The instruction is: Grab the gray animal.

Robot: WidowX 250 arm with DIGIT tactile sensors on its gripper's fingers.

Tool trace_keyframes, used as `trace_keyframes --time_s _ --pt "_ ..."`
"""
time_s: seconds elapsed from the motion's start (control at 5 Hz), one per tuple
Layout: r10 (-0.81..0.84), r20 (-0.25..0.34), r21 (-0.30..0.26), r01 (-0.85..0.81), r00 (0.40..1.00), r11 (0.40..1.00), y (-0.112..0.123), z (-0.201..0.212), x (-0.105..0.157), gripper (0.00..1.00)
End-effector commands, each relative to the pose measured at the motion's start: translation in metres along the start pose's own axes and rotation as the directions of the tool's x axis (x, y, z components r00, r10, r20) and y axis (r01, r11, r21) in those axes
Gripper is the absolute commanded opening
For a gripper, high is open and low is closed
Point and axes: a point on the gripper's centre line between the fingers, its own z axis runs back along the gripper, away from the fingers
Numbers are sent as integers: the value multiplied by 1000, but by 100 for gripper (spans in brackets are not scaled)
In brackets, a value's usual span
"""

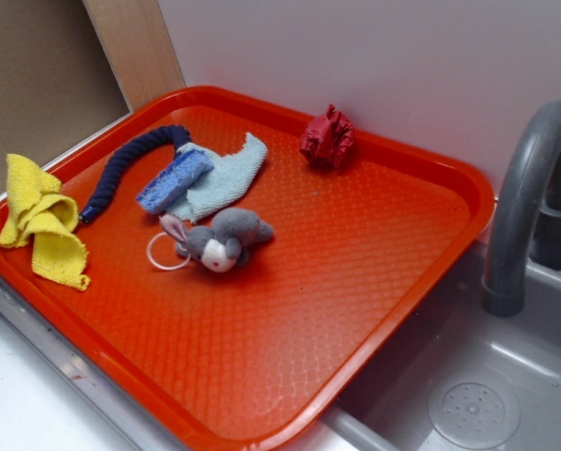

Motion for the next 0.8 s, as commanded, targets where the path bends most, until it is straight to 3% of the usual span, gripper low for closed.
trace_keyframes --time_s 0.0,0.2,0.4,0.6 --pt "0 0 0 0 1000 1000 0 0 0 100" --pt "-101 21 14 101 995 995 -38 -15 12 100" --pt "-202 122 -10 205 972 979 -73 -29 24 100" --pt "-331 172 -30 341 928 940 -119 -44 24 100"
